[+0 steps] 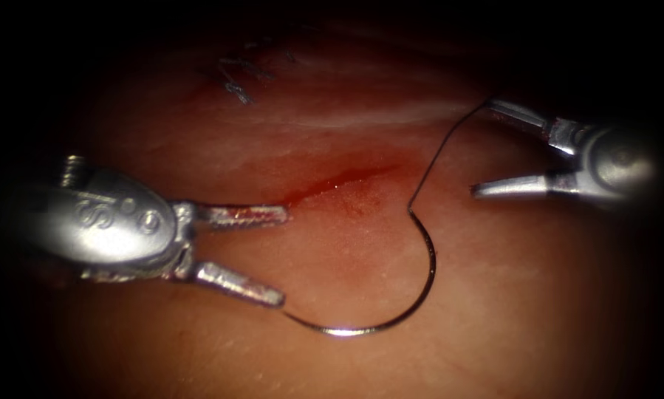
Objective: Wound Closure
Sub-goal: Pick up the needle with the left gripper.
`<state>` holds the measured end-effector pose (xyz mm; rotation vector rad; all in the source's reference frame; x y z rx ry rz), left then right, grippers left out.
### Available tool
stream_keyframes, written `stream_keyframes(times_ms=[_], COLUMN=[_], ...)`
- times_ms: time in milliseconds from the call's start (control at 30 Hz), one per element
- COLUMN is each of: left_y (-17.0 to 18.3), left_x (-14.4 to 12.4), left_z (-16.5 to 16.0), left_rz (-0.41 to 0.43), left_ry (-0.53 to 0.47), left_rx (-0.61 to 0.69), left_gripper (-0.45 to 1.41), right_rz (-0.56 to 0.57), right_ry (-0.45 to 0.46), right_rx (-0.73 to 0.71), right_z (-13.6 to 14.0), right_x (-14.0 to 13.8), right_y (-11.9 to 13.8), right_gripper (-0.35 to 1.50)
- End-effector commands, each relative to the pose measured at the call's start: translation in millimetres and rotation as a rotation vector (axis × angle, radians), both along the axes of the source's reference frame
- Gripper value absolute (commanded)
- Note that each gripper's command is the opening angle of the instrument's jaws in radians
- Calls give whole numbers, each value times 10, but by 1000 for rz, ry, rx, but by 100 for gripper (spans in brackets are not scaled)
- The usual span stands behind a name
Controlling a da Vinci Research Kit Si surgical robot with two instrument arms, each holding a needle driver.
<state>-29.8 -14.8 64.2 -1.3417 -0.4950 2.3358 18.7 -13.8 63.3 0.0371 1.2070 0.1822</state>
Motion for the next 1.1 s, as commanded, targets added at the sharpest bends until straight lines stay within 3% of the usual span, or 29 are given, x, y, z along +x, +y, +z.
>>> stream_keyframes(times_ms=[33,267,767,1100], left_y=[-9,-22,-38,-54], left_x=[-7,-19,-35,-43], left_z=[9,20,43,68], left_rz=[4,39,57,101], left_ry=[5,84,124,162], left_rx=[0,14,24,41], left_gripper=[27,36,58,52], right_rz=[-3,-3,-7,-8], right_ry=[2,1,5,2], right_rx=[-5,-6,-5,-4], right_z=[4,5,4,4], right_x=[7,8,10,10], right_y=[-3,-4,-5,-5], right_gripper=[76,84,84,83])
